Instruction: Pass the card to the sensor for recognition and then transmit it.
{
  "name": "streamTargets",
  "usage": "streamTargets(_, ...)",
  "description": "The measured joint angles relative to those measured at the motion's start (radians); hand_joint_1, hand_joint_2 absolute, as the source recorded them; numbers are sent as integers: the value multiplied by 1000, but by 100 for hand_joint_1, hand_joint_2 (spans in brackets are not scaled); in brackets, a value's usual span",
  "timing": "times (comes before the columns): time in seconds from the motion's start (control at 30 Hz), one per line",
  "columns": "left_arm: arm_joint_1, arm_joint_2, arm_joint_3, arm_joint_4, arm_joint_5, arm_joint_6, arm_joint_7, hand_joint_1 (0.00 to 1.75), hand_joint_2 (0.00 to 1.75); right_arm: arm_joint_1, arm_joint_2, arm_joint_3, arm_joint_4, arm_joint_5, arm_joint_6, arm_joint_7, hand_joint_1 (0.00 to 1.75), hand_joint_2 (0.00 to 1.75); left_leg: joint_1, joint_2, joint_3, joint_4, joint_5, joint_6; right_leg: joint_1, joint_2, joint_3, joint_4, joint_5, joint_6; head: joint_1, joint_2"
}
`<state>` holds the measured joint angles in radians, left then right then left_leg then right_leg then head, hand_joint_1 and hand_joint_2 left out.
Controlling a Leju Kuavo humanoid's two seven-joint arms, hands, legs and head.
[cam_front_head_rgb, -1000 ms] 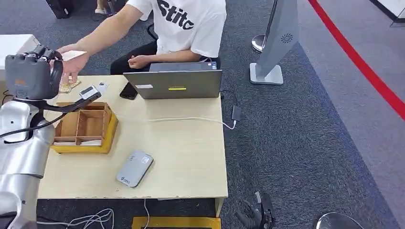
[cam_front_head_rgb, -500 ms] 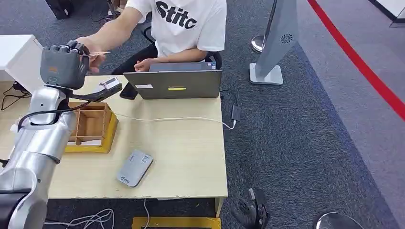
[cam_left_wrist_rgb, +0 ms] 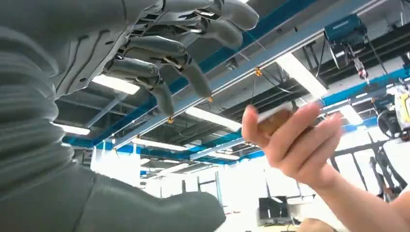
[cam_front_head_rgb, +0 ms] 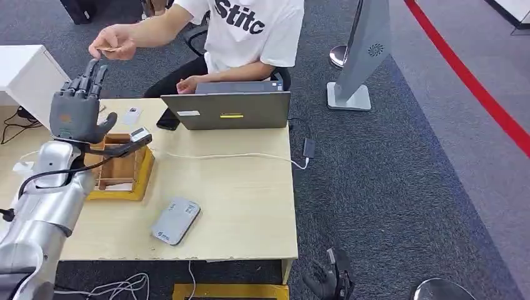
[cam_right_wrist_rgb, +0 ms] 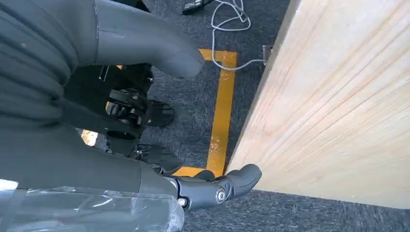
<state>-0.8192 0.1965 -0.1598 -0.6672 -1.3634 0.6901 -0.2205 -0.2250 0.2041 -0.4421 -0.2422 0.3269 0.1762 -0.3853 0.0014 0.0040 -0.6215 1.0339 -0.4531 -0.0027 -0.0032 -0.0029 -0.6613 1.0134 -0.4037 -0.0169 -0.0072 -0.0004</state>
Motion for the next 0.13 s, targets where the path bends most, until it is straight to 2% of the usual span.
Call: streamTargets(0.13, 70, 22, 47, -58, 3, 0, -60, 0, 175, 5, -4, 0, 0, -10, -3, -7, 0, 175, 0, 0, 0, 0, 0, 0, 0, 0, 0, 0, 0, 0, 0, 0)
